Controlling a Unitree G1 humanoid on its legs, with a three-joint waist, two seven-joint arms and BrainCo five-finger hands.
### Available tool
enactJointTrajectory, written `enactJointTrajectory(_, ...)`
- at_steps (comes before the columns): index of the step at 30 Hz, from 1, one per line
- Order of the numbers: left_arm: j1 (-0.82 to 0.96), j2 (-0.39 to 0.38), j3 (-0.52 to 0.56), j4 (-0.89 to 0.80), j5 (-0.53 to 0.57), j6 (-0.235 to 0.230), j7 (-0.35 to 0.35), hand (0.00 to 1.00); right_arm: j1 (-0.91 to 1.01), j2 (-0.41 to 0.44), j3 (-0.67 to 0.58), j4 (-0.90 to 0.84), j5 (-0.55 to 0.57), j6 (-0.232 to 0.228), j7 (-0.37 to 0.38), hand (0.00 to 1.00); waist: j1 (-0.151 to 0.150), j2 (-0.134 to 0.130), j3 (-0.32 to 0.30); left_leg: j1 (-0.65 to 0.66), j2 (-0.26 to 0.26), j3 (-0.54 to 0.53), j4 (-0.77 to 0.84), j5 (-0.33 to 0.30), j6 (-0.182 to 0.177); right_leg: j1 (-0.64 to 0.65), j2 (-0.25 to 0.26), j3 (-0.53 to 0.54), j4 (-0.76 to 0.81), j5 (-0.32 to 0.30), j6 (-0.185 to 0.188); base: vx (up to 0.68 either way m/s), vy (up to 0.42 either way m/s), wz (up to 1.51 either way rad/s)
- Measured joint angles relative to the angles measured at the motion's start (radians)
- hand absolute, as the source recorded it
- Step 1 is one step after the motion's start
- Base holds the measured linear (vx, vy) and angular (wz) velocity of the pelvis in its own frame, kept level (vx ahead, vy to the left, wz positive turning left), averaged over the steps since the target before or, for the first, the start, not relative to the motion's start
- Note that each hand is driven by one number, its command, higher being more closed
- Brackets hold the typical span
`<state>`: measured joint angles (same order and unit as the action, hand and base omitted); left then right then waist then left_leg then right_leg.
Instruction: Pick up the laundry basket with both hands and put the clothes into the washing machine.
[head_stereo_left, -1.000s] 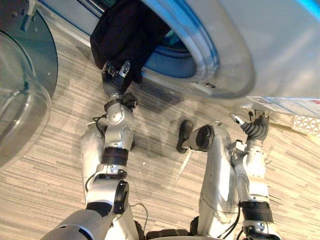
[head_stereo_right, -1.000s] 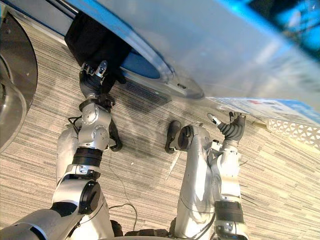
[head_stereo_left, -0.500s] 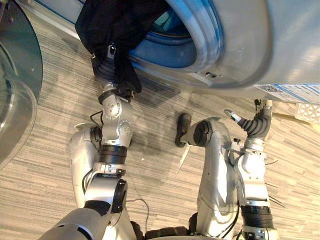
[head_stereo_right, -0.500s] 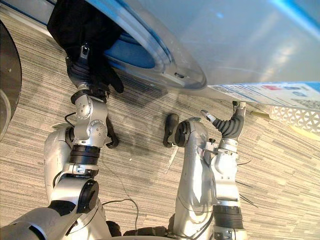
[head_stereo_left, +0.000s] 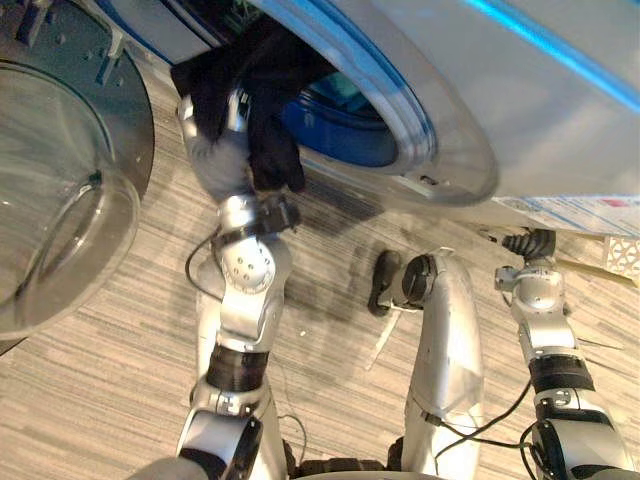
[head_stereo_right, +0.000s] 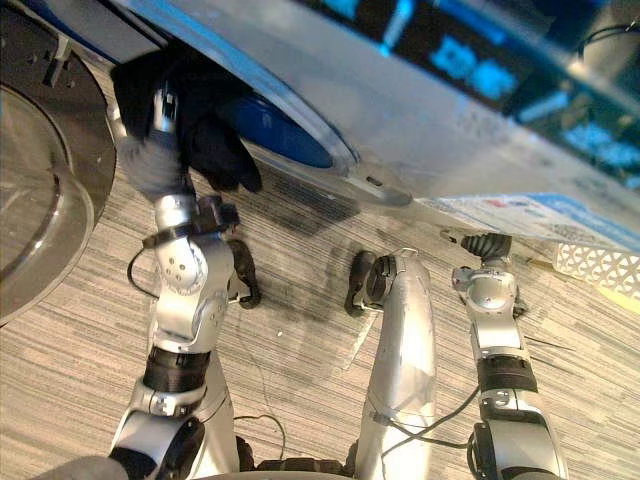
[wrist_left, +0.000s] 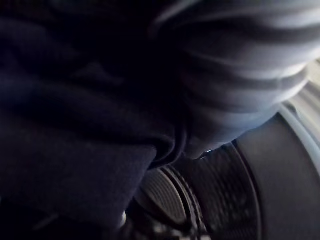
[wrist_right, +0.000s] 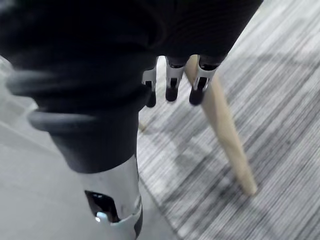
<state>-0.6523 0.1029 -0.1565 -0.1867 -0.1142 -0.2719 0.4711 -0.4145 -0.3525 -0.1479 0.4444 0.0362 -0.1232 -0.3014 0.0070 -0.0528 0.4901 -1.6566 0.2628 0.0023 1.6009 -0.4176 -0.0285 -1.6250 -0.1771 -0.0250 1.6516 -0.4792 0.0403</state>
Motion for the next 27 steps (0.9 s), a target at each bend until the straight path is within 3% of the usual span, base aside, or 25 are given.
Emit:
enactJointTrajectory(5, -0.295, 0.162, -0.002, 0.201, 0.002, 0.037, -0.008, 1.00, -0.014, 0.089, -0.037, 0.004, 0.002, -0.022, -0.007, 0.00, -0.027, -0.004, -0.004, -0.023, 0.005, -0.015, 0.002, 0.009, -0.008, -0.016, 0.005, -0.015, -0.011, 0.014, -0.011, 0.03, 0.000, -0.10)
enactJointTrajectory(12, -0.526, 0.283, -0.009, 0.440, 0.049, 0.094, 0.014, 1.00, -0.009, 0.168, -0.083, 0.026, 0.000, -0.034, -0.026, 0.00, -0.047, -0.023, -0.016, -0.050, 0.037, 0.001, -0.013, 0.009, -0.008, -0.042, 0.024, -0.014, -0.055, 0.047, -0.006, 0.04, 0.014, -0.13)
enactJointTrajectory(13, -0.559, 0.295, -0.015, 0.489, 0.069, 0.110, 0.014, 0.00, -0.005, 0.175, -0.087, 0.048, 0.000, -0.036, -0.028, 0.00, -0.048, -0.023, -0.016, -0.051, 0.038, 0.003, -0.015, 0.009, -0.008, -0.045, 0.027, -0.013, -0.063, 0.059, -0.010, 0.04, 0.023, -0.15)
enactJointTrajectory(20, -0.677, 0.389, -0.073, 0.637, 0.239, 0.169, -0.012, 0.00, 0.024, 0.187, -0.070, 0.087, 0.000, -0.050, -0.028, 0.00, -0.052, -0.023, -0.016, -0.059, 0.041, 0.011, -0.029, 0.008, -0.007, -0.051, 0.034, -0.012, -0.105, 0.075, 0.006, 0.03, 0.024, -0.13)
enactJointTrajectory(25, -0.678, 0.392, -0.068, 0.711, 0.357, 0.224, -0.015, 0.00, 0.082, 0.214, -0.071, 0.035, -0.013, -0.053, -0.057, 0.00, -0.047, -0.023, -0.016, -0.058, 0.049, 0.022, -0.017, 0.011, -0.005, -0.058, 0.040, -0.002, -0.091, 0.083, 0.007, 0.03, -0.002, 0.03)
enactJointTrajectory(26, -0.678, 0.397, -0.063, 0.713, 0.360, 0.226, -0.024, 0.00, 0.131, 0.223, -0.067, -0.021, 0.151, -0.068, 0.024, 0.00, -0.048, -0.023, -0.016, -0.058, 0.052, 0.024, -0.005, 0.009, -0.002, -0.061, 0.041, 0.004, -0.080, 0.082, 0.007, 0.04, -0.012, -0.01)
enactJointTrajectory(27, -0.677, 0.402, -0.059, 0.713, 0.362, 0.228, -0.034, 0.00, 0.159, 0.226, -0.058, -0.064, 0.202, -0.070, 0.055, 0.00, -0.048, -0.023, -0.016, -0.058, 0.053, 0.024, -0.002, 0.007, 0.001, -0.062, 0.043, 0.005, -0.078, 0.083, 0.007, 0.03, -0.003, -0.18)
